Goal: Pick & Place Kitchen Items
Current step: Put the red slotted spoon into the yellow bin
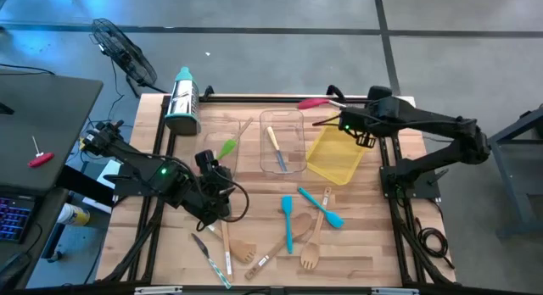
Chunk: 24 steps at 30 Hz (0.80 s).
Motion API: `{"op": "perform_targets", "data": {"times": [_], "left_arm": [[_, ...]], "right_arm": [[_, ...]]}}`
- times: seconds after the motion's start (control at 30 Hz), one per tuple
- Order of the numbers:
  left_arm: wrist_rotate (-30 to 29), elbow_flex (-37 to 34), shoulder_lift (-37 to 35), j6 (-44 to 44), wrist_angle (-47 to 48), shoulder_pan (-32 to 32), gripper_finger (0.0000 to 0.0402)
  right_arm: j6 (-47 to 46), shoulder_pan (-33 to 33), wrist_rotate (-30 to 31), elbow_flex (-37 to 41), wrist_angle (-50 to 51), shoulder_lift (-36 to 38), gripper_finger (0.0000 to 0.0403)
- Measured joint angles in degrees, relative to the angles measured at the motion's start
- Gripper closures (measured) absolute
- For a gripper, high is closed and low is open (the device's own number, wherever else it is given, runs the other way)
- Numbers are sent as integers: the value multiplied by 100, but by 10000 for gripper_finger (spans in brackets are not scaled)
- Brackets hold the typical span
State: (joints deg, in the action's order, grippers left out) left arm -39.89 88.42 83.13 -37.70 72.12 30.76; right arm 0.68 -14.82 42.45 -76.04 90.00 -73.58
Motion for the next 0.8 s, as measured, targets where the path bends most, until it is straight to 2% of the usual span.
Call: {"op": "perform_targets", "data": {"times": [0.27,0.5,0.6,0.8], "left_arm": [[-587,0,0,310,2,-2,146],[-679,0,0,443,8,-4,146],[-649,0,0,443,39,-4,146],[-598,0,0,443,50,-4,146]], "right_arm": [[-24,137,448,845,7,299,351],[-77,147,784,1297,0,546,351],[175,150,1244,1478,-1,539,351],[816,145,2765,1597,11,426,351]]}}
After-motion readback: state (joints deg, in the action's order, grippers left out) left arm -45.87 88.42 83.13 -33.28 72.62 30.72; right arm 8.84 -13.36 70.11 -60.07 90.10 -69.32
